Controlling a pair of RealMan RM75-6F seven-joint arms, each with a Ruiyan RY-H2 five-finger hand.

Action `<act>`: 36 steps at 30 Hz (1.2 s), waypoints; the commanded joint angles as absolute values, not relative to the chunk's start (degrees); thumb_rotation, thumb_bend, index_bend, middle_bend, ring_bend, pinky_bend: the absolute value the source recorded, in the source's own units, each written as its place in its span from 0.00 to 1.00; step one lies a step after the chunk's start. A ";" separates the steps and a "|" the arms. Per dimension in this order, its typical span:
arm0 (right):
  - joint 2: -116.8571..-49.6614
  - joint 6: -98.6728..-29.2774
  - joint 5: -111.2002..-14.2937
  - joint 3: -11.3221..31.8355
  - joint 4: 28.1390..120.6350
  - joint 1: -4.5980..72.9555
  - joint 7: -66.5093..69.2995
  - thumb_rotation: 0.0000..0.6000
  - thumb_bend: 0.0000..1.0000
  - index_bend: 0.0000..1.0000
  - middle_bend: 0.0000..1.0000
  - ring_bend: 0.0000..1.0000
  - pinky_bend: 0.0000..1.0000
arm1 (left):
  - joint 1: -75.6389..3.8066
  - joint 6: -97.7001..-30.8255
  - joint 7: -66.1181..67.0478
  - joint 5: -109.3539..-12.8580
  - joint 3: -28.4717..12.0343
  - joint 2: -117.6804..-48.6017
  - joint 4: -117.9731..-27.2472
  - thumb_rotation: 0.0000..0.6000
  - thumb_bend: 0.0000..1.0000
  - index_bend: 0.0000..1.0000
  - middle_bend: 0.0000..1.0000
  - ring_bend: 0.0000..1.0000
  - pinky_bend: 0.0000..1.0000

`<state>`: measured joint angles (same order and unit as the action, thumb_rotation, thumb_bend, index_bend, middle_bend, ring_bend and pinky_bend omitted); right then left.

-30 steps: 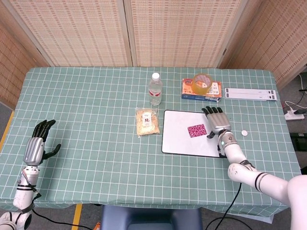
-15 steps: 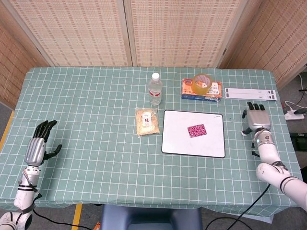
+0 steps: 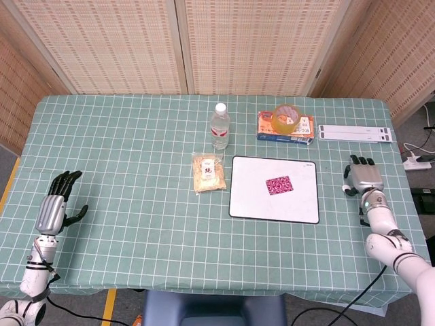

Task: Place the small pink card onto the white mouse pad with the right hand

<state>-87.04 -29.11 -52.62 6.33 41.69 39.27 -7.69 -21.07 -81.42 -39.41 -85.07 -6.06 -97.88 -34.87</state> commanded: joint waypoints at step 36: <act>-86.97 -28.57 -49.46 7.28 43.18 37.77 -11.69 1.00 0.31 0.41 0.00 0.00 0.00 | -21.16 -81.05 -39.93 -84.96 -6.05 -97.96 -34.67 1.00 0.27 0.10 0.09 0.00 0.00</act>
